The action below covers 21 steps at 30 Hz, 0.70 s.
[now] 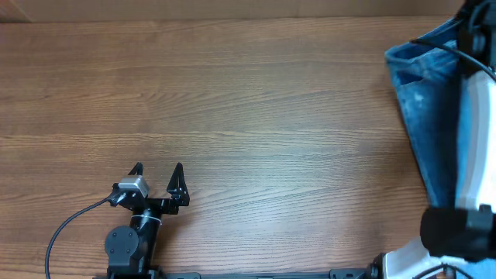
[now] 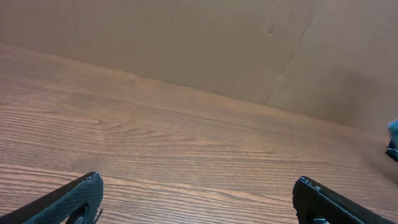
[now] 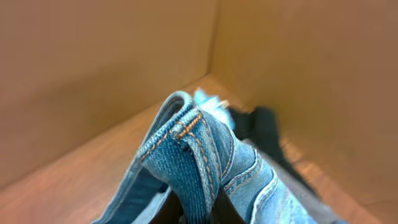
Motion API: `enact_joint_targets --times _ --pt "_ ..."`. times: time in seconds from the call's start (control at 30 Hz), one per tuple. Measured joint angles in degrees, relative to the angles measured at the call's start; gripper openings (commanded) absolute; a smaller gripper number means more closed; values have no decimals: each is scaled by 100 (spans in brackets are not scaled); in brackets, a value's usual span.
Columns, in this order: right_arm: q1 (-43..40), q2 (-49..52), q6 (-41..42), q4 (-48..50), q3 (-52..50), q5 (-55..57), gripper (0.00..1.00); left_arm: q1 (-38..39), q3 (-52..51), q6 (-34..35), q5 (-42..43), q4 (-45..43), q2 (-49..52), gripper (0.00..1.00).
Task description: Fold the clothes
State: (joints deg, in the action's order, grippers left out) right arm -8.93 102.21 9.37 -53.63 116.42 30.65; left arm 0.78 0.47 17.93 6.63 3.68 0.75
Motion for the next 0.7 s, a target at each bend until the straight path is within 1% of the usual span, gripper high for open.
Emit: enact_joint_targets --times 0.33,0.57,0.6,0.67,0.7 --pt "9 1547 83 181 -170 -739 4 0 0 0 0 2 0 100" --pt "46 2568 144 739 -203 -883 4 0 0 0 0 2 0 100" --pt "50 2671 160 811 -203 -881 9 0 0 0 0 2 0 100" --pt "57 2824 197 938 -203 -881 30 0 0 0 0 2 0 100" --pt "63 2887 212 986 -203 -881 33 0 0 0 0 2 0 100"
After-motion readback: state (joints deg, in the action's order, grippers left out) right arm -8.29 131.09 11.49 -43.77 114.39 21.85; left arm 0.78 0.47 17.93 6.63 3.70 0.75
